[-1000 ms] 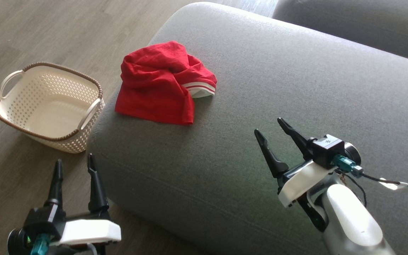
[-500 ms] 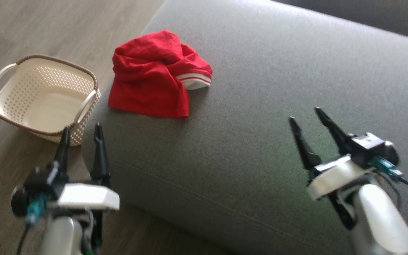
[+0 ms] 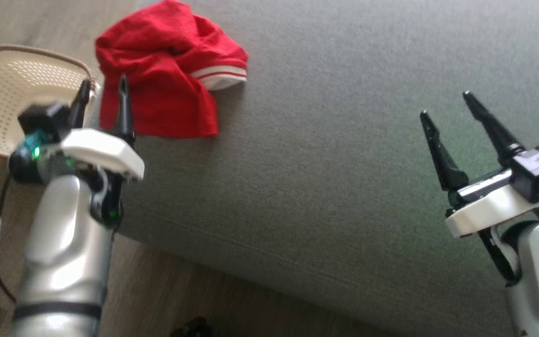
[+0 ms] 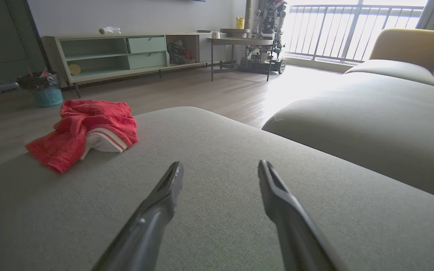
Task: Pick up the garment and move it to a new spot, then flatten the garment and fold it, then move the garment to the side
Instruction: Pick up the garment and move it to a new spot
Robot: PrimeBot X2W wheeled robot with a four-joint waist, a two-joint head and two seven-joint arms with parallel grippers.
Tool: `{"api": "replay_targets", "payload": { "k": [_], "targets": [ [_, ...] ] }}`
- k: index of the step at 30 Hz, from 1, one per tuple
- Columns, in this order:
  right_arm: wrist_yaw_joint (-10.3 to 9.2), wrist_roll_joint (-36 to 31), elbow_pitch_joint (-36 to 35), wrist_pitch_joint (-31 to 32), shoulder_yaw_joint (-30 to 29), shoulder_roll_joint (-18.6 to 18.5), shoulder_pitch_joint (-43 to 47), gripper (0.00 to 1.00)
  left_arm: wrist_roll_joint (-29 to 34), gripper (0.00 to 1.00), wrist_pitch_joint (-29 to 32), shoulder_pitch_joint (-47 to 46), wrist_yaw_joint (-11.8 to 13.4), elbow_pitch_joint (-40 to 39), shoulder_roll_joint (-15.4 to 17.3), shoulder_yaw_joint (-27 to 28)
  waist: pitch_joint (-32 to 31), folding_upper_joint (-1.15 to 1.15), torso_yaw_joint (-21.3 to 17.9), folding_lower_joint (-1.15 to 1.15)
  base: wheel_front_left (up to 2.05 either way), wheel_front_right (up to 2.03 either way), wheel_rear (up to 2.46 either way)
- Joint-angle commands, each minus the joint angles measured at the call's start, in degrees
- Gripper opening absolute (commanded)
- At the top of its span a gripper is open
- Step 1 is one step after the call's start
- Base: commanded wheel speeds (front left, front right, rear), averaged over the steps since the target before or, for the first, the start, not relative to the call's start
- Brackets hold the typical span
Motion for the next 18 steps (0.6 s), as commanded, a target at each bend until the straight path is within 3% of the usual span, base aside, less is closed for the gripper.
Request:
{"api": "replay_targets", "payload": {
  "k": [1, 9, 15, 16, 17, 18],
  "targets": [
    [-0.01, -0.13, -2.73, 0.46, 1.06, -0.56, -0.56, 1.0, -0.23, 1.0, 0.15, -2.46, -0.36, -0.56, 2.76, 1.63, 2.39, 0.0, -1.73, -0.01, 0.0, 0.0, 0.0],
    [-0.01, -0.22, -9.92, 3.56, 1.67, -1.44, -1.73, 1.0, -1.63, 1.0, 4.59, -14.26, -2.07, 13.97, 4.12, 0.28, 7.12, 0.0, -5.1, -0.01, 0.0, 0.0, 0.0],
    [-0.01, -0.1, -11.55, 3.67, 1.19, -1.19, -2.17, 1.0, -2.27, 1.0, 9.93, -19.49, -2.76, 22.45, 5.37, -1.19, 9.05, 0.0, -6.99, -0.01, 0.0, 0.0, 0.0],
    [-0.01, -0.07, -11.49, 3.52, 1.09, -1.07, -2.23, 1.0, -2.34, 0.96, 10.74, -20.05, -2.82, 23.53, 5.54, -1.4, 9.15, 0.0, -7.21, -0.01, 0.0, 0.0, 0.0],
    [-0.01, -0.03, -11.4, 3.34, 1.02, -0.92, -2.3, 1.0, -2.38, 0.28, 11.25, -20.52, -2.87, 24.41, 5.73, -1.62, 9.2, 0.0, -7.45, -0.01, 0.0, 0.0, 0.0],
    [-0.01, -0.01, -11.27, 3.15, 0.96, -0.76, -2.37, 1.0, -2.39, 0.0, 11.46, -20.91, -2.92, 25.11, 5.9, -1.84, 9.21, 0.0, -7.65, -0.01, 0.0, 0.0, 0.0]
  ]
}}
